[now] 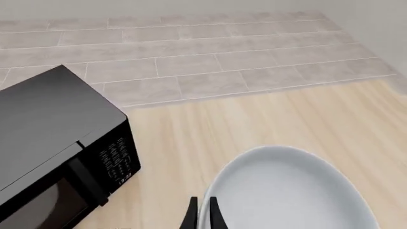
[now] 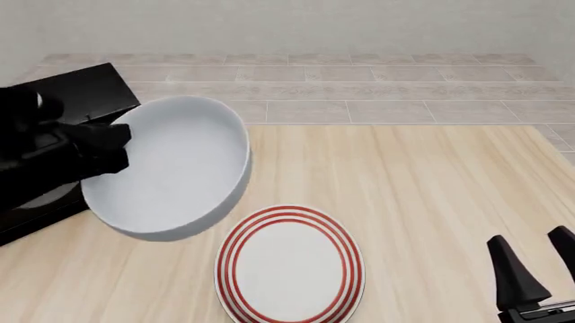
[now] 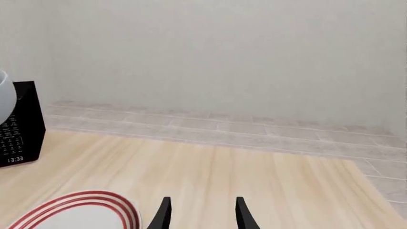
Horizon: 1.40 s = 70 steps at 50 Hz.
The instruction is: Pick up the white bowl and put it on the plate.
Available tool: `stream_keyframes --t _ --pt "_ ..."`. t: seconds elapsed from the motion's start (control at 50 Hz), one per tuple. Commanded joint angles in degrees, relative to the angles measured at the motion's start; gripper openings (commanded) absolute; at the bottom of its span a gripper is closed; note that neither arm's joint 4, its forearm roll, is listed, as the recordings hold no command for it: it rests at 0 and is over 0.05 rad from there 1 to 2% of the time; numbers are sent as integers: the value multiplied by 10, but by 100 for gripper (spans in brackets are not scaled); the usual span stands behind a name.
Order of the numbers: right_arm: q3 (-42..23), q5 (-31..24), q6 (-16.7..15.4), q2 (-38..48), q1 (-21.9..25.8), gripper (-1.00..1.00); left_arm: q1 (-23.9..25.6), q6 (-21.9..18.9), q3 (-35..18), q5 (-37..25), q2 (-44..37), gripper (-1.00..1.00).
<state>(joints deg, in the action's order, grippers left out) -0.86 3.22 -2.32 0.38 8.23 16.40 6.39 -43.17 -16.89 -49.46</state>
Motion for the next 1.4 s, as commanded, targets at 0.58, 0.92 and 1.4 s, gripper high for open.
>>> stream_keyframes --t 0.58,0.92,1.4 --pt "-15 -12 0 -3 -7 100 160 -34 120 203 -118 -100" --pt "-14 -11 -5 -3 -3 100 171 -36 121 259 -193 -100" --pt "-9 -8 -6 -3 -1 100 180 -35 76 322 -347 -100"
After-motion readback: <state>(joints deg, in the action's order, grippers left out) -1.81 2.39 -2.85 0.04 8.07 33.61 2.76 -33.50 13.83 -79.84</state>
